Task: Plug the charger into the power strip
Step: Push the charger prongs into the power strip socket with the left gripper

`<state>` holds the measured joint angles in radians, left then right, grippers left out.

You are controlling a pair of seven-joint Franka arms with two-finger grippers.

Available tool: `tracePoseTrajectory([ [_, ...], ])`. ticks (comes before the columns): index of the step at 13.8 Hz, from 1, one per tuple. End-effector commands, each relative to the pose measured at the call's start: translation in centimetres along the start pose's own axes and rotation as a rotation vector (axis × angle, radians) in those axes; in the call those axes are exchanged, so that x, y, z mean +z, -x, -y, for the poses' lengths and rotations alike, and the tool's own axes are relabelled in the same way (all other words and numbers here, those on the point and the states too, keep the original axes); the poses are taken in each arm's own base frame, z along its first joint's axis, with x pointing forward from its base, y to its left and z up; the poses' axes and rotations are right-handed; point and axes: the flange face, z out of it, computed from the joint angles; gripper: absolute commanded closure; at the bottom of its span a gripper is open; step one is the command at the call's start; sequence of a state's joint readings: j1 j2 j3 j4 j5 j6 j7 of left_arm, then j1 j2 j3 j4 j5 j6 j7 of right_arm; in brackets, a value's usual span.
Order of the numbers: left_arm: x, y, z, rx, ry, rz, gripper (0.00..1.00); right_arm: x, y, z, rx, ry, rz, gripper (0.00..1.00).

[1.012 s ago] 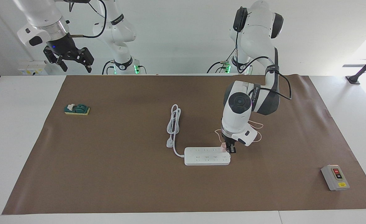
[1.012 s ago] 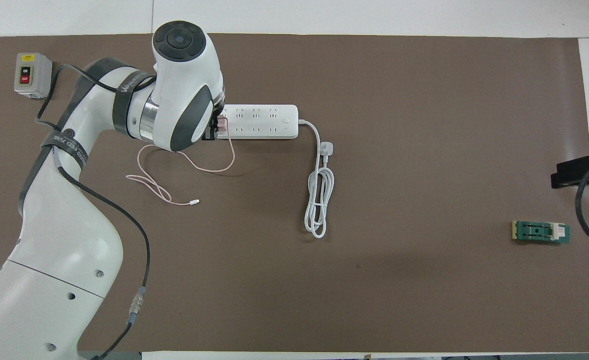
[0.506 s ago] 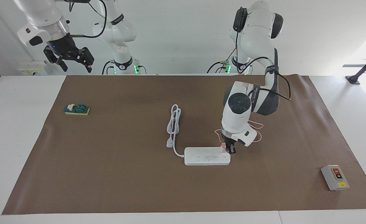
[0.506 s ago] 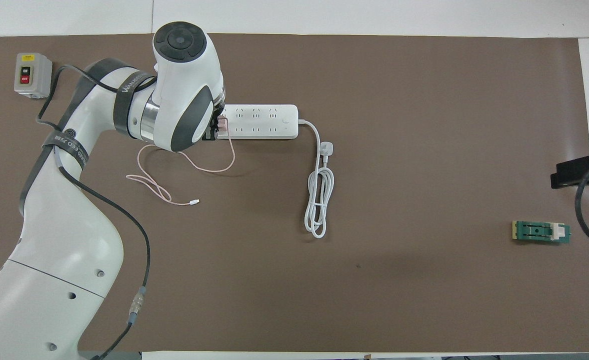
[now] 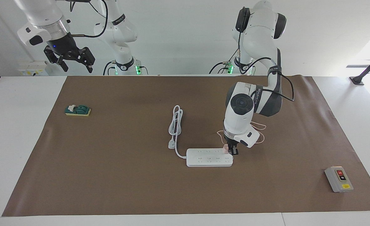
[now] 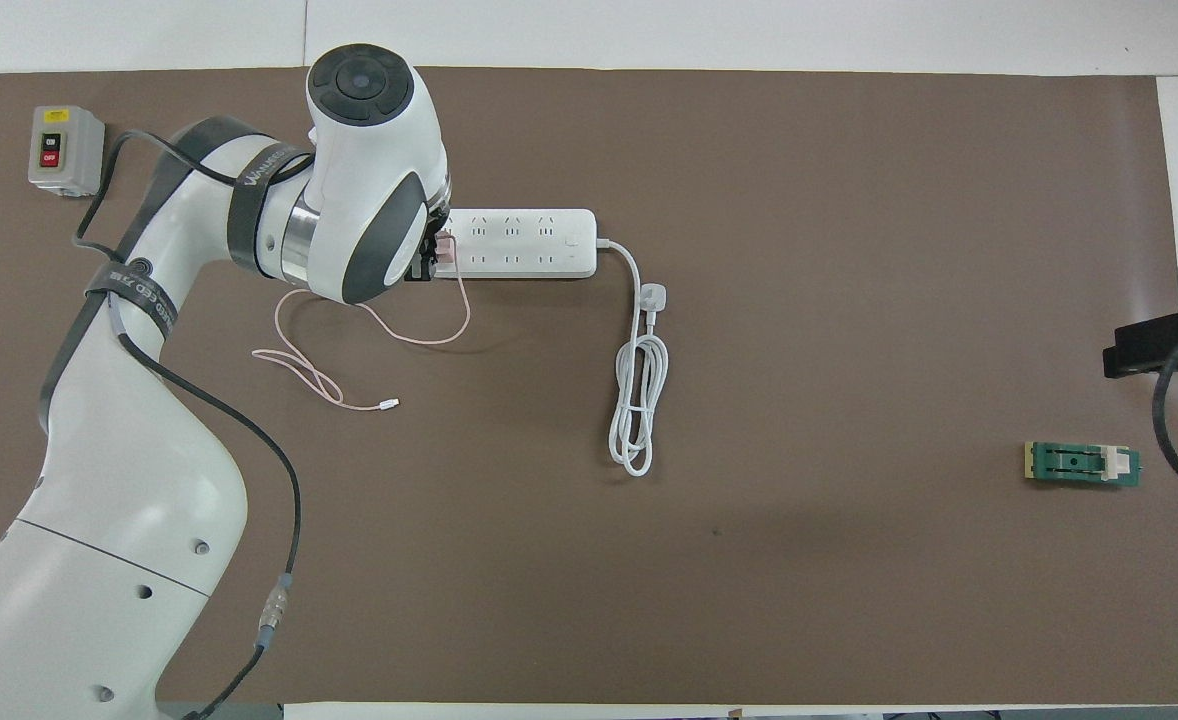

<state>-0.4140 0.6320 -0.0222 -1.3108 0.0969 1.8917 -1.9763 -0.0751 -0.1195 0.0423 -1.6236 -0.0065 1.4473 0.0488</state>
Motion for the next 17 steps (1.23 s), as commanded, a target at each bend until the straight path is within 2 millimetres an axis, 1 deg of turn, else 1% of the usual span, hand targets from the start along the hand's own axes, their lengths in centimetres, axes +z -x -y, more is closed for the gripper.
tracePoseTrajectory([
  [1, 1.9, 0.2, 0.6, 0.000, 0.001, -0.024, 1.00, -0.2, 0.6, -0.3, 0.011, 0.003, -0.001, 0.00],
  [3, 2.6, 0.3, 0.6, 0.002, 0.010, -0.020, 1.00, -0.1, 0.6, -0.3, 0.009, 0.003, 0.000, 0.00],
  [9, 3.3, 0.4, 0.7, 0.004, 0.025, -0.012, 1.00, -0.2, 0.6, -0.6, 0.014, 0.003, -0.001, 0.00],
  [12, 4.0, 0.4, 1.2, 0.020, -0.003, -0.022, 1.00, -0.2, 0.6, -0.6, 0.016, 0.003, -0.001, 0.00],
  [17, 4.5, 0.4, 1.6, 0.024, -0.029, -0.031, 1.00, -0.2, 0.6, -0.6, 0.014, 0.003, -0.001, 0.00],
])
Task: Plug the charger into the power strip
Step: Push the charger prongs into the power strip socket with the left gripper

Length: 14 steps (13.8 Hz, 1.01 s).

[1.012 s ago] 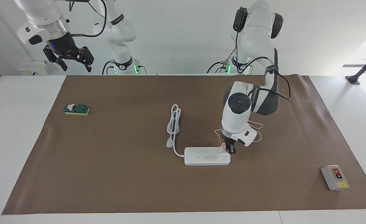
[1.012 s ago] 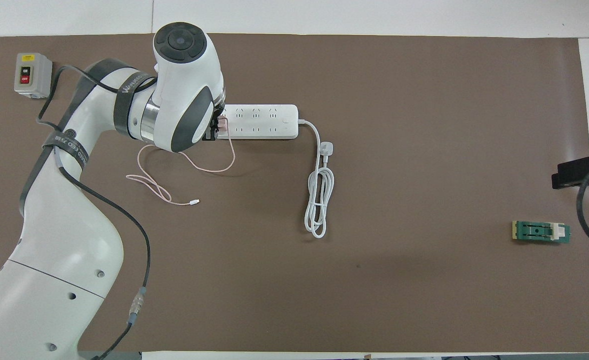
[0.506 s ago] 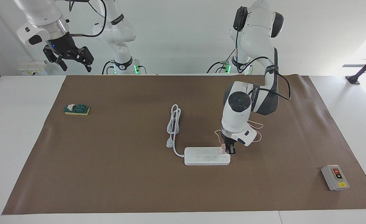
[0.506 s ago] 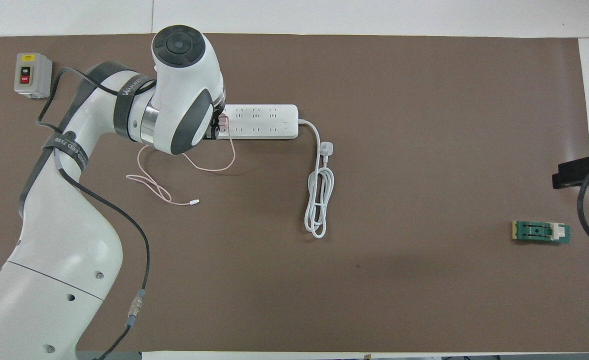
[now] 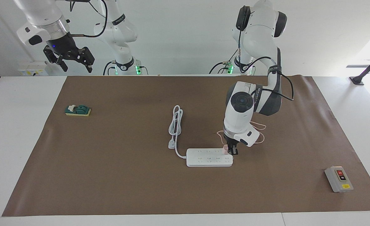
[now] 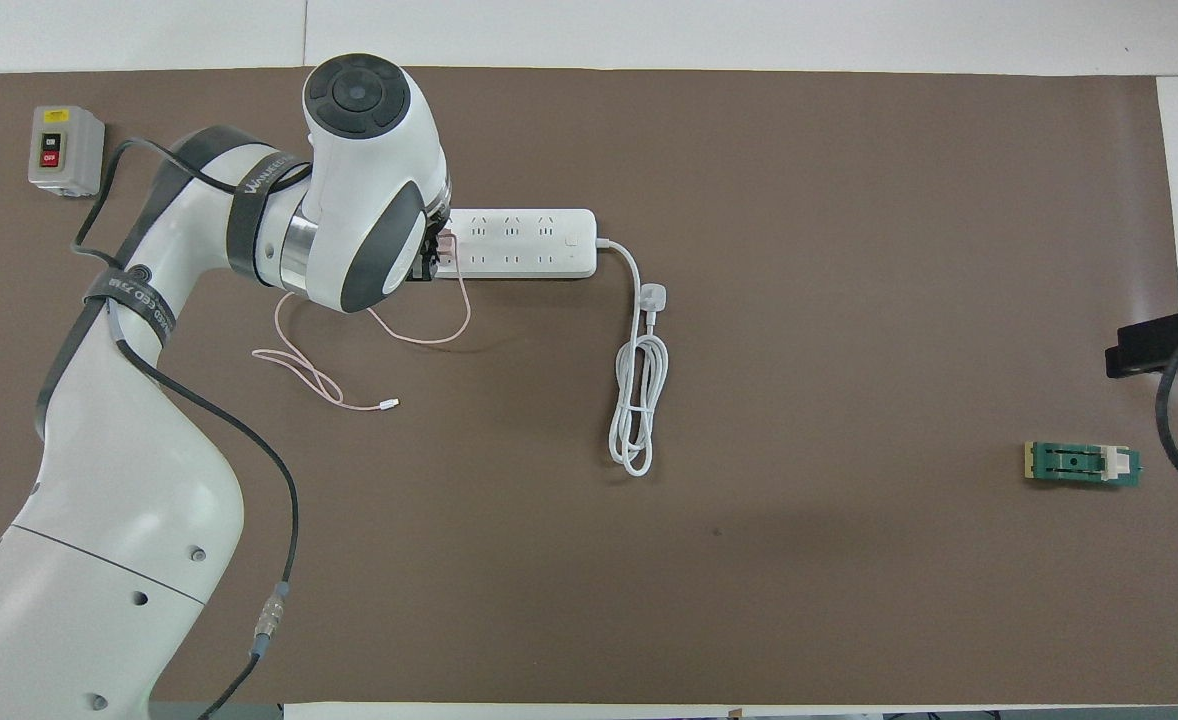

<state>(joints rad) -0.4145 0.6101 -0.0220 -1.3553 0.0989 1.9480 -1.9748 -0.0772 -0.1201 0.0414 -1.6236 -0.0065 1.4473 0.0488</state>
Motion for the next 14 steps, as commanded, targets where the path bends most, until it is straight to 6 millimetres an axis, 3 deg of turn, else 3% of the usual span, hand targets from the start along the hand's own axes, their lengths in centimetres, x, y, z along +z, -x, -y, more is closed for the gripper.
tracePoseTrajectory([
  [1, 4.6, 0.4, 1.6, 0.022, -0.067, -0.045, 1.00, -0.2, 0.6, -0.4, 0.011, 0.003, -0.001, 0.00],
  [14, 5.9, 0.7, 2.2, 0.037, -0.090, -0.054, 1.00, -0.2, 0.6, -0.6, 0.014, 0.003, -0.002, 0.00],
])
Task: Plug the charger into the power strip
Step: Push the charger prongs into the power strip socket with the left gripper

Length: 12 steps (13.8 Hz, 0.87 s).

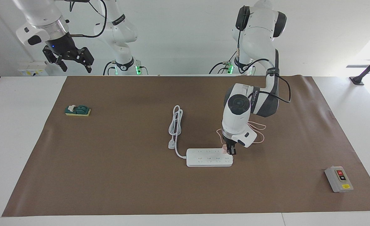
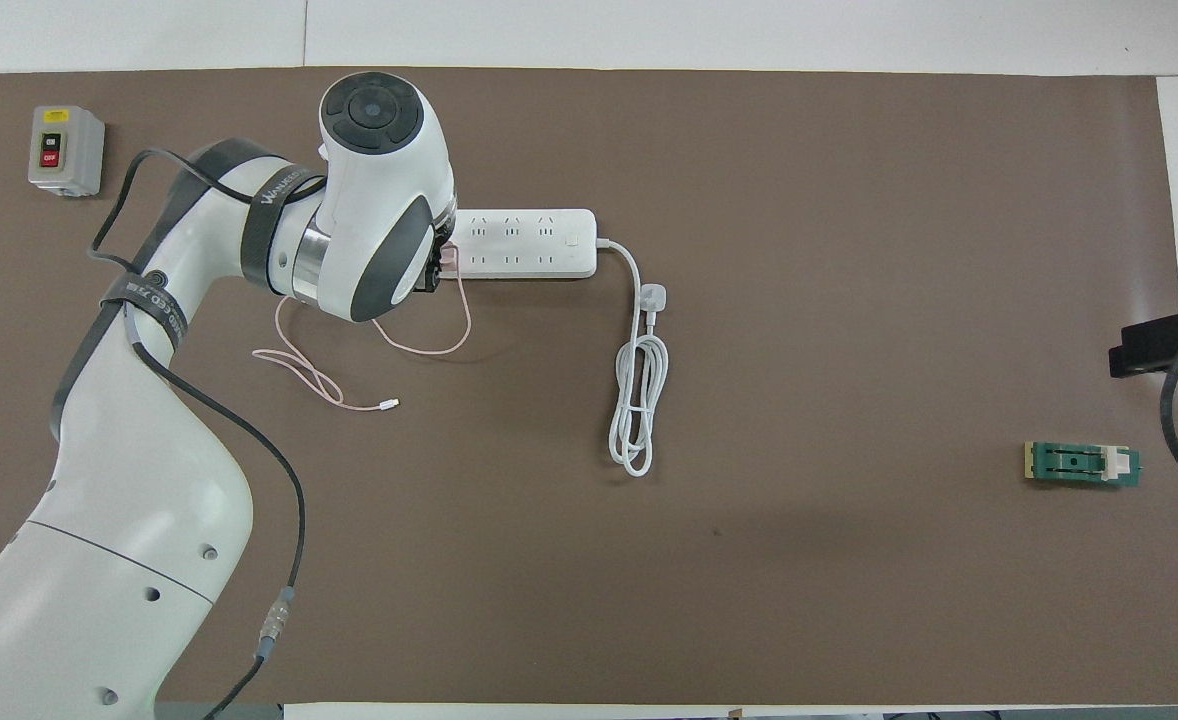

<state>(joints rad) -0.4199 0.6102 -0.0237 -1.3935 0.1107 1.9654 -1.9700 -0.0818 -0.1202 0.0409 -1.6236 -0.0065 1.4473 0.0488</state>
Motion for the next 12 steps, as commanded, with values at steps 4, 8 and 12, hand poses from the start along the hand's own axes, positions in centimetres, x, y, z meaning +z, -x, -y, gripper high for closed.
tracePoseTrajectory([
  [4, 2.5, -0.3, 1.3, 0.071, -0.057, -0.023, 1.00, -0.4, 0.8, -0.3, 0.008, 0.003, -0.007, 0.00],
  [8, -3.4, -3.2, 0.9, 0.089, -0.007, -0.004, 0.00, -0.6, 0.9, -0.6, 0.014, 0.002, -0.008, 0.00],
  [12, -9.1, -8.8, 0.3, 0.168, -0.003, 0.001, 0.00, -0.7, 1.1, -0.6, 0.011, 0.002, -0.007, 0.00],
])
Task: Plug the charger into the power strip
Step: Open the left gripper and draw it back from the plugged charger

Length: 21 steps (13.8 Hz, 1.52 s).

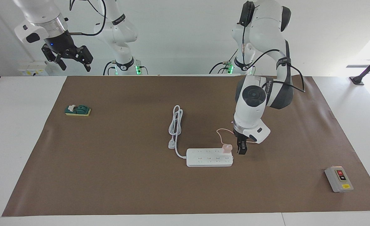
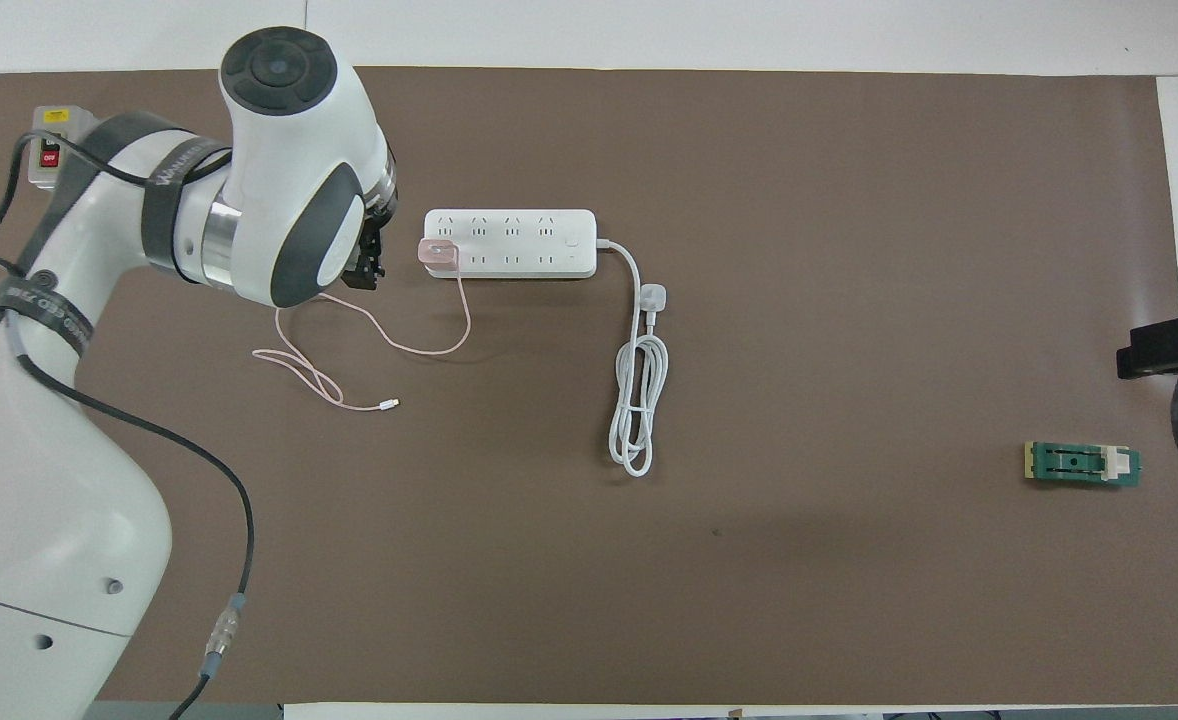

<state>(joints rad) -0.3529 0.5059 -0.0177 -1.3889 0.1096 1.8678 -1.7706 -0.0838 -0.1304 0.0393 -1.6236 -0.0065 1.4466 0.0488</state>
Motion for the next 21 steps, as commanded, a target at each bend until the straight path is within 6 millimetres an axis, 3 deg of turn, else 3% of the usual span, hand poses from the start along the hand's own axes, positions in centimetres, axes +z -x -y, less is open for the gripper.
tracePoseTrajectory([
  [1, -4.3, -4.7, 0.8, 0.083, 0.002, 0.008, 0.00, -0.2, 0.7, -0.4, 0.008, 0.003, 0.004, 0.00],
  [4, -8.0, -11.5, 1.6, 0.223, 0.044, 0.005, 0.00, -0.2, 0.7, -0.4, 0.007, 0.003, 0.004, 0.00],
  [8, -10.0, -21.8, 3.2, 0.437, 0.064, 0.007, 0.00, -0.2, 0.7, -0.4, 0.007, 0.003, 0.004, 0.00],
  [13, -14.1, -29.3, 6.8, 0.771, 0.052, -0.005, 0.00, -0.2, 0.8, -0.4, 0.008, 0.003, 0.007, 0.00],
  [14, -15.5, -30.2, 7.9, 0.855, 0.061, -0.009, 0.00, -0.2, 0.8, -0.4, 0.008, 0.003, 0.009, 0.00],
  [17, -19.1, -30.2, 11.2, 1.117, 0.040, 0.013, 0.00, -0.2, 0.8, -0.3, 0.005, 0.003, 0.009, 0.00],
  [19, -21.8, -29.8, 13.4, 1.189, 0.067, 0.023, 0.00, -0.1, 0.8, -0.4, 0.007, 0.003, 0.010, 0.00],
  [21, -22.9, -28.9, 15.1, 1.234, 0.103, 0.039, 0.00, -0.1, 0.8, -0.5, 0.007, 0.003, 0.010, 0.00],
])
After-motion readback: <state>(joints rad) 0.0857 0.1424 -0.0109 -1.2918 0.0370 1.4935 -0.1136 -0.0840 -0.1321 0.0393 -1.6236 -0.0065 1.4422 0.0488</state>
